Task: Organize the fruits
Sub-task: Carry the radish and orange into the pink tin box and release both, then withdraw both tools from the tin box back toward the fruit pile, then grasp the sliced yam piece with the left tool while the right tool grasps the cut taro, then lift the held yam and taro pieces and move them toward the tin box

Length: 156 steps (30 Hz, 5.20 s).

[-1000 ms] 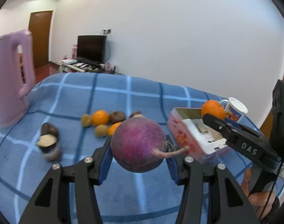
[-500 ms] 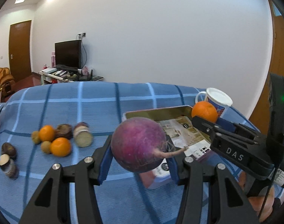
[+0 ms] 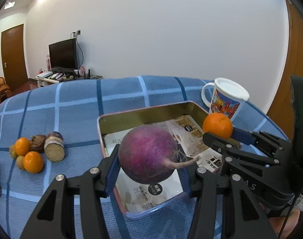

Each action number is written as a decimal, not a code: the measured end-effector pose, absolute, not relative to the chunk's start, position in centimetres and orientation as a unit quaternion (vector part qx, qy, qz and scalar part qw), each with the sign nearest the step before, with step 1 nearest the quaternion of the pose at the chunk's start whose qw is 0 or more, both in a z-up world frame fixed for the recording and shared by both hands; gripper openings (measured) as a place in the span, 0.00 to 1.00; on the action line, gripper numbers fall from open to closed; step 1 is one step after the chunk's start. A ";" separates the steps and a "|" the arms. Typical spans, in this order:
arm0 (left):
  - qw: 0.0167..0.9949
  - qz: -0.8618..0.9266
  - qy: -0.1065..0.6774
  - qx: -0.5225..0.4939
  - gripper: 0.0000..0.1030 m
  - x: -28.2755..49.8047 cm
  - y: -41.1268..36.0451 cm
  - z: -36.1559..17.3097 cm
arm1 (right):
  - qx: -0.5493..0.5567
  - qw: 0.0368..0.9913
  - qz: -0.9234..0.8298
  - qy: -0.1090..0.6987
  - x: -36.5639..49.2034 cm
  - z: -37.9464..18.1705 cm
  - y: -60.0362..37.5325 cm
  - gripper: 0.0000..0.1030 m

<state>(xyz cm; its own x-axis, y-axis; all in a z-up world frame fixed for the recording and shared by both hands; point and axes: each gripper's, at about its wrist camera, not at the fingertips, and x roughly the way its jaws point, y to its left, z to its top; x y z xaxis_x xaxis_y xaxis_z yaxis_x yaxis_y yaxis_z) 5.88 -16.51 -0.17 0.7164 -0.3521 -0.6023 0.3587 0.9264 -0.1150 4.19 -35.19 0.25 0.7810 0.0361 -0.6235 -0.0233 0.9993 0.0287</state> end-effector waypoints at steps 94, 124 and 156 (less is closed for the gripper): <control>0.965 0.014 0.260 0.003 1.00 3.1 4.2 0.0 | 0.013 0.978 -0.013 0.208 -0.9 2.2 -20.5 0.77; 0.901 -0.009 0.415 -0.126 0.53 6.9 12.3 -4.5 | -0.024 0.934 0.054 0.353 9.4 -0.8 -10.8 0.60; 0.936 -0.053 0.323 -0.132 0.40 4.3 12.1 -1.7 | 0.039 0.928 0.168 0.329 7.4 -0.5 -11.1 0.39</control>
<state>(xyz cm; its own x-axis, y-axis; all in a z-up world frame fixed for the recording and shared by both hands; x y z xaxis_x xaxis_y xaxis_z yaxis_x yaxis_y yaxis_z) 4.33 12.13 -1.70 0.7854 -0.1848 -0.5907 0.0140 0.9595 -0.2814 7.36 -11.05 -0.52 0.7262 0.3380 -0.5987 -0.2873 0.9403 0.1825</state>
